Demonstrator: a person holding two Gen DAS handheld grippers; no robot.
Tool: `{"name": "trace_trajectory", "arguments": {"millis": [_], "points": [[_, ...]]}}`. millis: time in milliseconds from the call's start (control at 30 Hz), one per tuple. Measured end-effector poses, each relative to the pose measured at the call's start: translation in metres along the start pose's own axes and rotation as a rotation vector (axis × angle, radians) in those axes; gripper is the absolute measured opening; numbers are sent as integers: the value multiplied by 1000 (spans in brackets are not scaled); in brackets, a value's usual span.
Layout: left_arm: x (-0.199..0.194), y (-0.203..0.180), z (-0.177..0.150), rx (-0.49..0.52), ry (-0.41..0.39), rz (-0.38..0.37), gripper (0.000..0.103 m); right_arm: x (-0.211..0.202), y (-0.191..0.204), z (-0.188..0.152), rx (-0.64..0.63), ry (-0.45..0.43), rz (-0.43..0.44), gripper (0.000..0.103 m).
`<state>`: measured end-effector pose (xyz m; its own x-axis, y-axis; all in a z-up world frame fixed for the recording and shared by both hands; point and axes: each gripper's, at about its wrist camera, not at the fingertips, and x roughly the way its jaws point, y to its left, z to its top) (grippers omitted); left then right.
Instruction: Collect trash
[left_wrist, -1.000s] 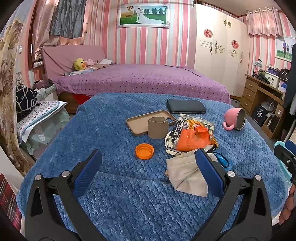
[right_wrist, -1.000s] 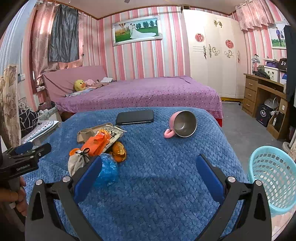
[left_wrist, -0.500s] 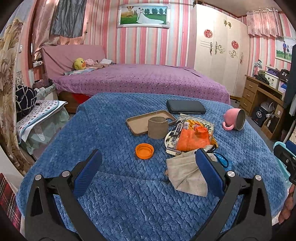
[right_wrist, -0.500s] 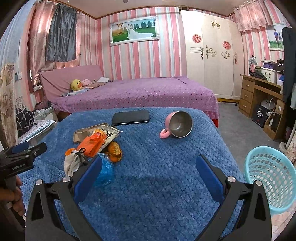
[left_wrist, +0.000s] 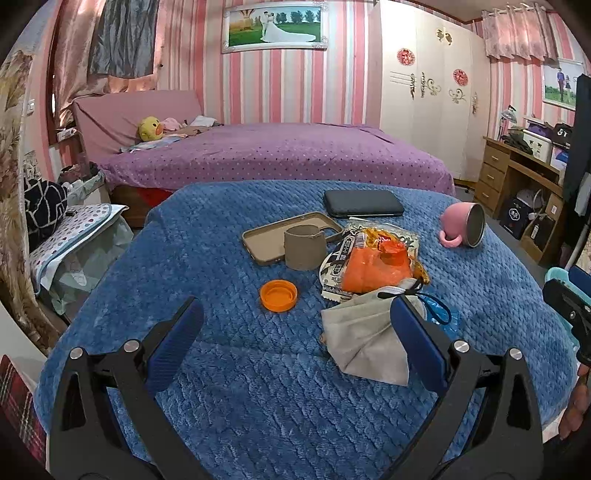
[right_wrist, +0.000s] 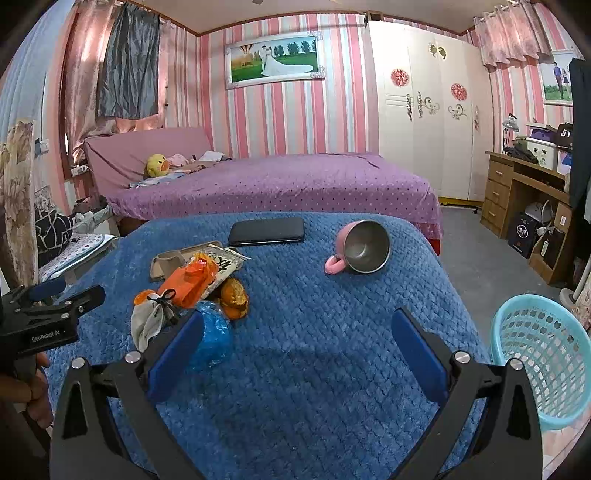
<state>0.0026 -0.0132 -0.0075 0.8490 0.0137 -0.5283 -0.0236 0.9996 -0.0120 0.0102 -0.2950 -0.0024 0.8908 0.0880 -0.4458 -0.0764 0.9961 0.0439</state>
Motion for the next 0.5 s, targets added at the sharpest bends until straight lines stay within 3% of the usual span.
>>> {"name": "trace_trajectory", "arguments": {"millis": [500], "points": [[-3,0,0,8,-13,-21,98,2,-3,0,17,10,-1,99]]}}
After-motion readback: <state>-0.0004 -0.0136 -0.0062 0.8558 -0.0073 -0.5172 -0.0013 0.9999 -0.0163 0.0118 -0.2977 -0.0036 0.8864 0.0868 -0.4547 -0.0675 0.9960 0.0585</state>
